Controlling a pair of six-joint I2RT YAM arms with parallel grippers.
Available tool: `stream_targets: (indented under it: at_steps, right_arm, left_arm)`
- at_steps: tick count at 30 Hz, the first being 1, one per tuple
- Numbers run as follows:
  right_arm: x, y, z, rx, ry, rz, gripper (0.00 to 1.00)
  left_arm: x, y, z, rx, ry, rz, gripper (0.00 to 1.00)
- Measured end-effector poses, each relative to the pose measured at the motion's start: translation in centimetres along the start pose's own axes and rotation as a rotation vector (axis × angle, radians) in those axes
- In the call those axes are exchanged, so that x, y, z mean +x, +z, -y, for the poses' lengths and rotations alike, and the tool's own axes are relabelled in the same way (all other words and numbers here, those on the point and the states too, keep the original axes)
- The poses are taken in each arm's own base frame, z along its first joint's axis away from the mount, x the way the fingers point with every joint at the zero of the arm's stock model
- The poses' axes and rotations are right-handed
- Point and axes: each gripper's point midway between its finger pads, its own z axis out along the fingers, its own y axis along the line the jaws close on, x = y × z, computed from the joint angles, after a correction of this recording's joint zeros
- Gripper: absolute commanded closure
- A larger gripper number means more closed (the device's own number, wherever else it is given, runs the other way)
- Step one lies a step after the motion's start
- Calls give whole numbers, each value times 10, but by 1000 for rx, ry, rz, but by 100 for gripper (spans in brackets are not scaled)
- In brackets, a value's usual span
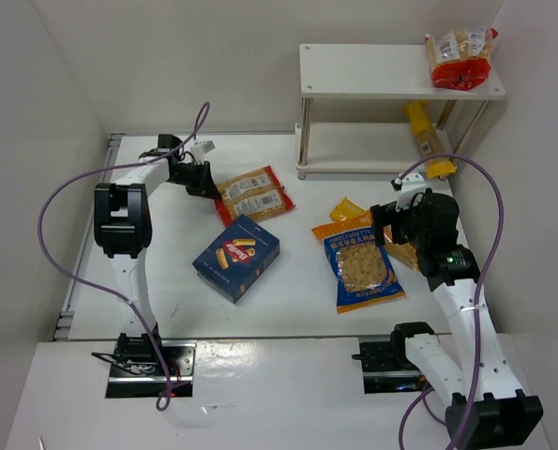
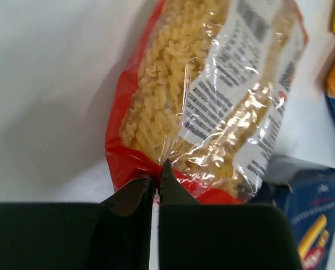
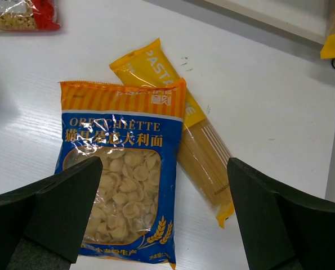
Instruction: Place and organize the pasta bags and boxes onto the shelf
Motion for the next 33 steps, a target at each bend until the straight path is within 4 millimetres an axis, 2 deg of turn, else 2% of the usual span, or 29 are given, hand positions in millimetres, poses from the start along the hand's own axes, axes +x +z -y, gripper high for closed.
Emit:
stream_targets:
  at_steps: [5, 11, 13, 16, 21, 24, 30, 33]
  right_arm:
    - [-2, 0, -10, -50, -15, 10, 0]
    - [-6, 1, -35, -151, -79, 23, 0]
    - [-8, 3, -43, -188, -101, 24, 0]
    - [-13, 6, -56, -246, -139, 28, 0]
    - [-23, 11, -80, -347, -208, 55, 0]
    - [-31, 20, -102, -390, -278, 83, 0]
    - [-46, 30, -191, -491, -511, 124, 0]
    - [-58, 50, -215, -465, -562, 143, 0]
  left_arm:
    - [-14, -42, 30, -12, 46, 30, 100]
    - [-46, -104, 86, -37, 187, 136, 100]
    - [-49, -115, 100, -39, 217, 156, 100]
    - [-51, -124, 112, -40, 235, 171, 100]
    - [-47, -128, 125, -32, 205, 174, 100]
    - [-46, -128, 131, -27, 176, 175, 100]
    - [-49, -136, 141, -60, 152, 193, 100]
    - [-50, -144, 145, -80, 144, 211, 100]
